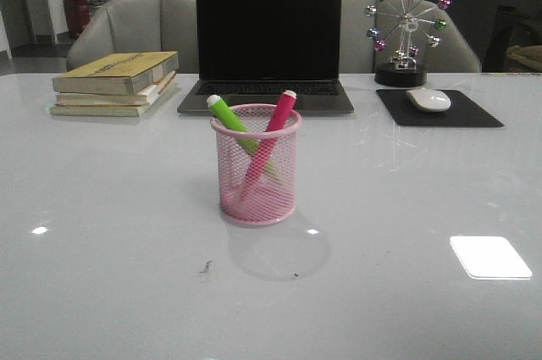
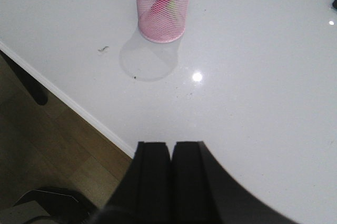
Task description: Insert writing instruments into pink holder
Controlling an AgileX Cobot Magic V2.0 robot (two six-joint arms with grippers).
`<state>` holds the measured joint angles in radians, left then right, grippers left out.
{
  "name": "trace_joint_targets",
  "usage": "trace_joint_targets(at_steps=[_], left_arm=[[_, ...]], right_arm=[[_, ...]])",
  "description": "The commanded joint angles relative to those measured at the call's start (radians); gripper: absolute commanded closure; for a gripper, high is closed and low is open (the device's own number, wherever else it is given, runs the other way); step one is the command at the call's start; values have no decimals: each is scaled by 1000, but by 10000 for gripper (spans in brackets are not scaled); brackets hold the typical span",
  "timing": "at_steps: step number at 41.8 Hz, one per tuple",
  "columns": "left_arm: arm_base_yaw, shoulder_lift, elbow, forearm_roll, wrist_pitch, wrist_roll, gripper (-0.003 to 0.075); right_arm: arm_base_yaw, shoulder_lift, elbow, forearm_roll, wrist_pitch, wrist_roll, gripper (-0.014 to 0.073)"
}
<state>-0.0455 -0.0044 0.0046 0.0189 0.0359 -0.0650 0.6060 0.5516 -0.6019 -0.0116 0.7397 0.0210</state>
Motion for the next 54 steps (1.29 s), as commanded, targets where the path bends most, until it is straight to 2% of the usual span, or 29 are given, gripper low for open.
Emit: trace_joint_targets(at_steps=[1, 9, 19, 30, 54], left_arm=[[2, -20, 4, 8, -92, -8, 629], [2, -20, 4, 22, -96, -6, 629], [2, -20, 4, -43, -103, 89, 629], [-35, -20, 4, -50, -103, 89, 629], [-36, -20, 4, -58, -103, 89, 629]], right_arm=[[1, 1, -27, -13, -64, -1, 568], [1, 1, -27, -13, -64, -1, 568], [1, 1, -27, -13, -64, -1, 568], [1, 1, -27, -13, -64, -1, 568], [1, 1, -27, -13, -64, -1, 568]])
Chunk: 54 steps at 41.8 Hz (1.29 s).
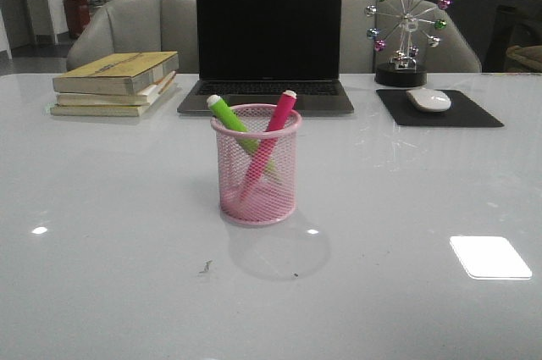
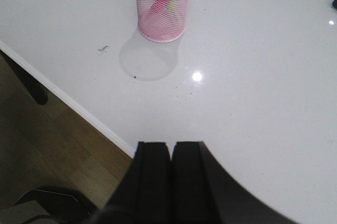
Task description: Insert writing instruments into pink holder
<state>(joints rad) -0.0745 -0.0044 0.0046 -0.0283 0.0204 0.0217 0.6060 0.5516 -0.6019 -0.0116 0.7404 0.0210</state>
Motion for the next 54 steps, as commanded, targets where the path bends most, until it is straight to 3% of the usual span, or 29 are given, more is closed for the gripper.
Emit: trace_joint_targets(at_steps=[1, 15, 22, 30, 37, 45, 54], left_arm=[[-7, -20, 4, -11, -88, 2, 629], [-7, -20, 4, -11, -88, 2, 629], [-7, -20, 4, -11, -88, 2, 629], [-7, -20, 4, -11, -88, 2, 629], [-7, -20, 4, -11, -88, 2, 629], [-7, -20, 4, -11, -88, 2, 629], [-7, -20, 4, -11, -88, 2, 629]], right_arm=[[1, 1, -27, -13, -65, -1, 568], [-7, -14, -23, -26, -68, -1, 568], [-162, -142, 86, -25, -259, -1, 568], [-383, -361, 316, -18, -521, -1, 568], [-516, -510, 496, 12, -678, -1, 568], [-575, -583, 624, 12, -777, -1, 568], [-577, -582, 626, 18, -787, -1, 568]])
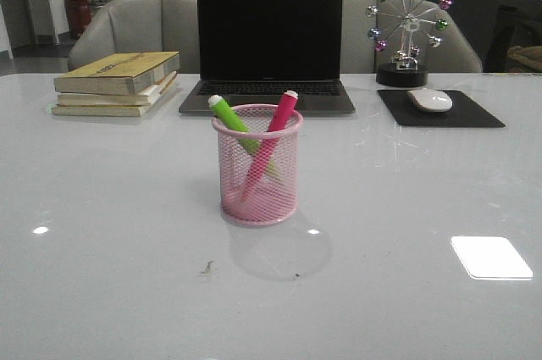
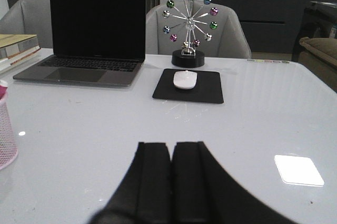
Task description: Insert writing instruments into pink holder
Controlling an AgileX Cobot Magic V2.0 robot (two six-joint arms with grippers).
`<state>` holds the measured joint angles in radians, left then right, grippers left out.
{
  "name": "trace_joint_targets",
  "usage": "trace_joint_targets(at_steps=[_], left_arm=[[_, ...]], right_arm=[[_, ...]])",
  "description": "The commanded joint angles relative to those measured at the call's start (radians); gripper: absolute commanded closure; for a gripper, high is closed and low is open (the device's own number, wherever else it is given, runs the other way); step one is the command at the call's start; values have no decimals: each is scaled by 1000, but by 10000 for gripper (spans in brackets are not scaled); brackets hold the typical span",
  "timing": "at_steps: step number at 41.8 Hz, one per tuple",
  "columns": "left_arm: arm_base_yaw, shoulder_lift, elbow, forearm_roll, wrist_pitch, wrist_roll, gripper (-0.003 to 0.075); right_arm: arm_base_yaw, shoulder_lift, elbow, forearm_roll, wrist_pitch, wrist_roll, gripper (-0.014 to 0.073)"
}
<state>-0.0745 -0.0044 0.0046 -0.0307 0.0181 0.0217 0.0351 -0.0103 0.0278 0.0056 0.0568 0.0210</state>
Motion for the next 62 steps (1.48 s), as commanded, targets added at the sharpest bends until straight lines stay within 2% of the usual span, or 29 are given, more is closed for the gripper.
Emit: trace_joint_targets(at_steps=[1, 14, 32, 62], left_arm=[[-7, -20, 4, -8, -85, 2, 629], [-7, -20, 4, -8, -85, 2, 629], [-7, -20, 4, -8, -85, 2, 629], [-7, -20, 4, -8, -85, 2, 629]], right_arm=[[-6, -20, -4, 1, -104, -1, 568], [-6, -20, -4, 52, -158, 1, 568], [-27, -20, -4, 60, -108, 1, 568], [-26, -20, -4, 60, -109, 1, 568]])
